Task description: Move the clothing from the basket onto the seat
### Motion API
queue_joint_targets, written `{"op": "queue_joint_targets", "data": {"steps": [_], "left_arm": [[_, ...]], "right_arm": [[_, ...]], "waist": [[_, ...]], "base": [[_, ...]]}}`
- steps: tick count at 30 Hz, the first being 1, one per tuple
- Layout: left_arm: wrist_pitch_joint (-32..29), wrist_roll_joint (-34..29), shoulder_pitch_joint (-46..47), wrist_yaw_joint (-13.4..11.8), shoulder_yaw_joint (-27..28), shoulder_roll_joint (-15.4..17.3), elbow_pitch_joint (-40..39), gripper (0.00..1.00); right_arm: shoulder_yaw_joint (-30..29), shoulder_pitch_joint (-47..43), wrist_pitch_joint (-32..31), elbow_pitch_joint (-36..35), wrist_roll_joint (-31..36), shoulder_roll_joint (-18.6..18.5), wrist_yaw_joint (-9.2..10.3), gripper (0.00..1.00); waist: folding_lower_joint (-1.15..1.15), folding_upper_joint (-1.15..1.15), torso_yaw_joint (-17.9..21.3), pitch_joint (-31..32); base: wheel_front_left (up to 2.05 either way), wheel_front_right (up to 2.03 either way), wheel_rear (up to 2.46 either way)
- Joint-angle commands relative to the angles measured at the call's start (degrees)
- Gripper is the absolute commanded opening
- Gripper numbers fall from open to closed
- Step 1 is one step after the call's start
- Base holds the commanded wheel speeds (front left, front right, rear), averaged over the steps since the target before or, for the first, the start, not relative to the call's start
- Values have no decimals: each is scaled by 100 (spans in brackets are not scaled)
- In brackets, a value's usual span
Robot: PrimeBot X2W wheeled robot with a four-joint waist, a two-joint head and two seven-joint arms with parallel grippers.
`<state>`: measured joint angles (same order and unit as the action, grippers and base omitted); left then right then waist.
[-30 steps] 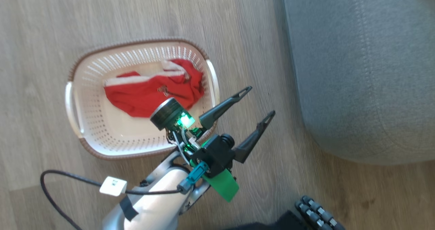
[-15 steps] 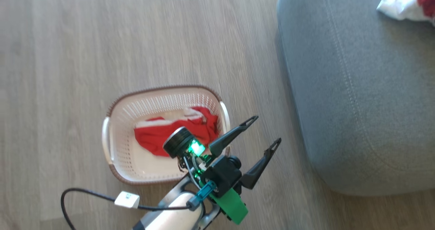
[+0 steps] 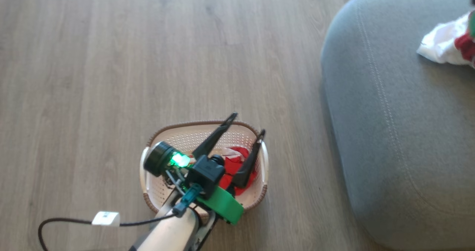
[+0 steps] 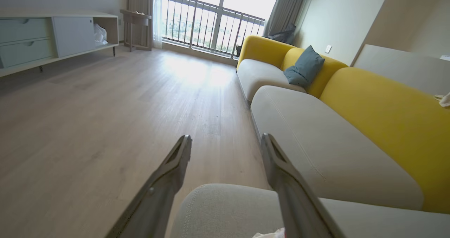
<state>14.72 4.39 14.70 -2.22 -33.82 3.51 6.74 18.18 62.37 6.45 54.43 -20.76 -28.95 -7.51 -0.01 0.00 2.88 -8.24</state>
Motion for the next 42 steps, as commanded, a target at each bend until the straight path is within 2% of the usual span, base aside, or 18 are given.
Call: {"op": "queue_joint_targets", "data": {"steps": [1, 7, 13, 18, 20, 27, 32, 37, 42], "left_arm": [[28, -9, 75, -55, 312, -55, -140, 100], [28, 98, -87, -304, 882, -59, -33, 100], [28, 232, -284, -320, 1339, -62, 68, 100], [28, 257, -446, -492, 1747, -62, 4, 100], [28, 273, -510, -551, 1849, -62, -96, 100], [28, 293, -801, -757, 1914, -63, -320, 100], [28, 289, -922, -828, 1906, -63, -270, 100], [28, 254, -964, -850, 1895, -63, -203, 100], [28, 218, -1012, -864, 1857, -63, -128, 100]], "right_arm": [[212, -262, 110, -502, -273, -122, 2, 100], [466, -1306, 592, -1965, -1108, -489, 2, 100], [164, -2468, 831, -3055, -1092, -420, 2, 100], [-449, -3419, 851, -3803, -859, 16, 2, 100], [-681, -3806, 852, -4111, -494, 189, 2, 100], [-1494, -5106, 853, -4900, 337, 1267, 2, 100], [-1737, -5731, 854, -5073, 631, 1841, 2, 100], [-1802, -6030, 854, -5106, 756, 2113, 2, 100], [-1814, -6303, 854, -5046, 809, 2194, 2, 100]], "waist": [[1, 0, -179, 151], [1, 0, -503, 334], [1, 0, -808, 431], [1, 0, -953, 468], [1, 0, -1000, 477], [1, 0, -1080, 506], [1, 0, -1094, 508], [1, 0, -1082, 496], [1, 0, -1077, 506]], "base": [[0, 0, 0], [0, 0, 0], [0, 0, 0], [0, 0, 0], [0, 0, 0], [0, 0, 0], [0, 0, 0], [0, 0, 0], [0, 0, 0]]}}
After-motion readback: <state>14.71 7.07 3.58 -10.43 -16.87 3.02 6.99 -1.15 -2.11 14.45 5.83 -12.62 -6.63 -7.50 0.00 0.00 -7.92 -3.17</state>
